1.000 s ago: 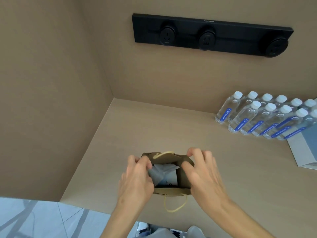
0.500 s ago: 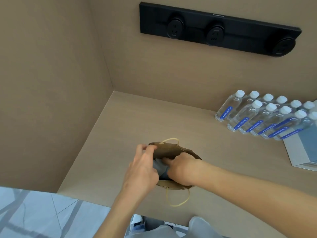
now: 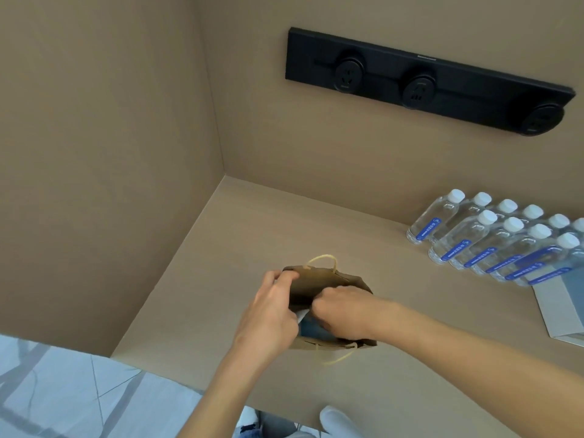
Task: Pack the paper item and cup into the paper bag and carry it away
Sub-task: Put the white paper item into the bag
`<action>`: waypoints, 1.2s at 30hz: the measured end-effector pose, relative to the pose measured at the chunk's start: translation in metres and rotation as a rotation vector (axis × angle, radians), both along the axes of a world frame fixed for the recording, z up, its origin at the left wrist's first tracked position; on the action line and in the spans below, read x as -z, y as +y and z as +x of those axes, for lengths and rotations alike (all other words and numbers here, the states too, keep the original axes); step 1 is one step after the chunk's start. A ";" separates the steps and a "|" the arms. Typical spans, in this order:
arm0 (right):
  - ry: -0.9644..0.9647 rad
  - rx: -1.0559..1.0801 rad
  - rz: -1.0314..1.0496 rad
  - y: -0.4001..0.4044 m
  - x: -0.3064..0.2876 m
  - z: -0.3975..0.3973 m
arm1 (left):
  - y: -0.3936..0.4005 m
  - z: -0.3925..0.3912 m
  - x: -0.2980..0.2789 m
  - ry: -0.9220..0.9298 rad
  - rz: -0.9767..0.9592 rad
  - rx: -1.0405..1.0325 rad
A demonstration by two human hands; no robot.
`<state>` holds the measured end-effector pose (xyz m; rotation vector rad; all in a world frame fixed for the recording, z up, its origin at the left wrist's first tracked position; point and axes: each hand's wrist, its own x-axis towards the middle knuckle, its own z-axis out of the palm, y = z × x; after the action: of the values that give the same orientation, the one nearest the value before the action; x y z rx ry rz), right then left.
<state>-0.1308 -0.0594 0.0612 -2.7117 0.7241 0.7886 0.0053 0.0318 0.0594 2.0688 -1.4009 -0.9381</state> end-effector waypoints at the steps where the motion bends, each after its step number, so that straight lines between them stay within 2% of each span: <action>1: -0.119 0.112 0.034 -0.001 -0.011 -0.006 | -0.001 0.001 0.000 0.013 -0.015 0.004; 4: -0.514 0.561 0.206 -0.005 -0.047 -0.032 | -0.003 0.005 -0.001 0.067 -0.065 0.010; 8: -1.008 1.051 0.568 0.012 -0.084 -0.067 | -0.002 0.006 -0.014 0.236 -0.243 -0.104; 10: -1.170 1.188 0.707 0.021 -0.090 -0.075 | 0.002 0.003 -0.029 0.311 -0.366 -0.190; 13: -1.341 1.238 0.858 0.029 -0.096 -0.078 | 0.011 -0.005 -0.062 0.278 -0.588 -0.217; 16: -1.396 1.200 0.874 0.036 -0.102 -0.076 | 0.016 -0.018 -0.091 0.149 -0.715 -0.060; 20: -1.402 1.177 0.823 0.043 -0.109 -0.074 | 0.007 -0.028 -0.103 -0.193 -0.760 0.160; 25: -1.410 1.166 0.787 0.046 -0.117 -0.075 | -0.005 -0.033 -0.103 -0.376 -0.854 0.220; 28: -1.391 1.134 0.710 0.046 -0.118 -0.078 | -0.006 -0.034 -0.103 -0.372 -0.868 0.208; 30: -1.347 1.079 0.580 0.046 -0.118 -0.077 | -0.005 -0.035 -0.105 -0.324 -0.837 0.196; 33: -1.322 1.018 0.342 0.044 -0.113 -0.074 | -0.003 -0.037 -0.111 -0.128 -0.742 0.153; 36: -1.311 0.965 0.259 0.042 -0.110 -0.072 | -0.002 -0.033 -0.116 0.039 -0.632 0.138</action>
<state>-0.2026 -0.0178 0.1713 -1.6502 1.1605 -0.9353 -0.0278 0.0302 0.1755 1.4903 -1.5786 -0.4858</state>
